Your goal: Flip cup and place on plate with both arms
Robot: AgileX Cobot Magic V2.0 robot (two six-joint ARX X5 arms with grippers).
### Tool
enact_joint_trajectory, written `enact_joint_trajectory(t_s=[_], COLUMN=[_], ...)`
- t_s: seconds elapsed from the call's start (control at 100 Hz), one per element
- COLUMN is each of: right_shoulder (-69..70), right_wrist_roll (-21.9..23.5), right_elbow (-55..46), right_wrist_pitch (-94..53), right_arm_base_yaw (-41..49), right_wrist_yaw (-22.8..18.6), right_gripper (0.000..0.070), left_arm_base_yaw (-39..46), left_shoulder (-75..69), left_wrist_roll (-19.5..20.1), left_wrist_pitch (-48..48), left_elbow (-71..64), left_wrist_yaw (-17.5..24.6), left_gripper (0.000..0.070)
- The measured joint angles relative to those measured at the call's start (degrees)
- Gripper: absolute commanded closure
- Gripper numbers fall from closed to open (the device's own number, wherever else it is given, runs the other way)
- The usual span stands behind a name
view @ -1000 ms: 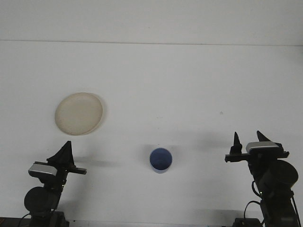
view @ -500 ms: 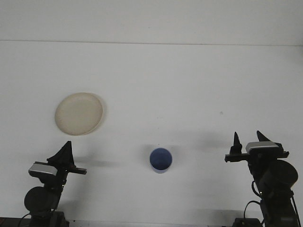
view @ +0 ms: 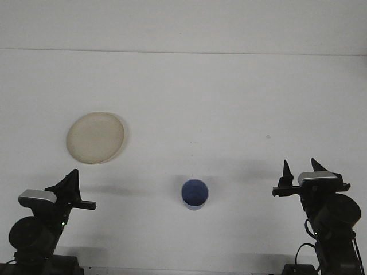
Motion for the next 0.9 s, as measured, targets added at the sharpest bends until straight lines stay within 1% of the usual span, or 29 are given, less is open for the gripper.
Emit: enact_joint_trajectory(t_s=[0.24, 0.36, 0.44, 0.56, 0.79, 0.83, 0.87, 0.9], right_shoulder=[0.0, 0.0, 0.0, 0.0, 0.0, 0.0, 0.0, 0.0], right_wrist_roll=[0.0, 0.0, 0.0, 0.0, 0.0, 0.0, 0.0, 0.0], right_elbow=[0.0, 0.0, 0.0, 0.0, 0.0, 0.0, 0.0, 0.0], right_wrist_pitch=[0.0, 0.02, 0.02, 0.02, 0.02, 0.0, 0.02, 0.02], right_arm_base_yaw=[0.0, 0.0, 0.0, 0.0, 0.0, 0.0, 0.0, 0.0], right_wrist_yaw=[0.0, 0.0, 0.0, 0.0, 0.0, 0.0, 0.0, 0.0], right_gripper=[0.0208, 0.0208, 0.0208, 0.0208, 0.0208, 0.0208, 0.0208, 0.0208], left_arm_base_yaw=[0.0, 0.0, 0.0, 0.0, 0.0, 0.0, 0.0, 0.0], left_shoulder=[17.4, 26.14, 31.43, 35.69, 36.04, 36.02, 36.02, 36.02], left_wrist_roll=[-1.09, -1.07, -1.07, -1.07, -1.07, -1.09, -1.09, -1.09], left_wrist_pitch=[-14.36, -24.87, -29.55, -30.38, -29.7, -29.68, -29.66, -29.66], left_elbow=[17.55, 23.76, 26.1, 26.45, 26.45, 26.45, 26.45, 26.45], left_wrist_yaw=[0.0, 0.0, 0.0, 0.0, 0.0, 0.0, 0.0, 0.0], left_gripper=[0.0689, 0.0689, 0.0688, 0.0689, 0.0679, 0.0653, 0.0559, 0.0473])
